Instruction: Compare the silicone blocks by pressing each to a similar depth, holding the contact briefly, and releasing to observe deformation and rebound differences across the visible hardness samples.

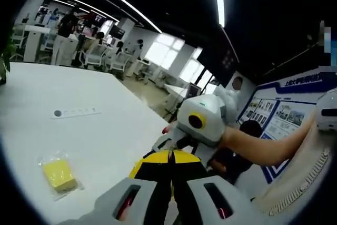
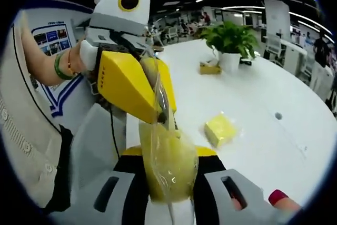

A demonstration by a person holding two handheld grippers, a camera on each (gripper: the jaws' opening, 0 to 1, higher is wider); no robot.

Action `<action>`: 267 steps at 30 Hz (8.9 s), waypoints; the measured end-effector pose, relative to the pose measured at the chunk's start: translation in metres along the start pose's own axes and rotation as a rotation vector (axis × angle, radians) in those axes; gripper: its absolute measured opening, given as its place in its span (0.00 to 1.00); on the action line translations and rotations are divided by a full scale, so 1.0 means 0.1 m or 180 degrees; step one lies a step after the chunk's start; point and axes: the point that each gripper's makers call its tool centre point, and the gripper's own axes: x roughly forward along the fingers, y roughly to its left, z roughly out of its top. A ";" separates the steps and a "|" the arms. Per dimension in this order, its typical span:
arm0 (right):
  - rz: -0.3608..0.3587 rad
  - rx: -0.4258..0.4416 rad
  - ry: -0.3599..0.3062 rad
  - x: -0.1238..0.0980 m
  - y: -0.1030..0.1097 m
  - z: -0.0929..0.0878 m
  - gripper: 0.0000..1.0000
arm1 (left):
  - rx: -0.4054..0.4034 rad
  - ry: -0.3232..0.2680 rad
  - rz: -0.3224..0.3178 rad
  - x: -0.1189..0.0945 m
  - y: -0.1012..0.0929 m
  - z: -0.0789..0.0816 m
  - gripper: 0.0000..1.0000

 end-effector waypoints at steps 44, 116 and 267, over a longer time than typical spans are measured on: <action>-0.0255 -0.0139 0.0026 -0.12 0.19 -0.02 0.17 | 0.0094 0.0003 -0.0025 -0.09 -0.28 -0.08 0.00; -0.0232 -0.0197 -0.0040 -0.07 0.08 -0.06 0.58 | -0.0701 -0.0215 -0.0009 -0.12 -0.08 -0.15 0.00; -0.1825 0.1851 -0.0976 -1.27 -0.11 -1.42 0.94 | -0.1445 0.0055 0.1498 1.54 2.91 -0.97 0.08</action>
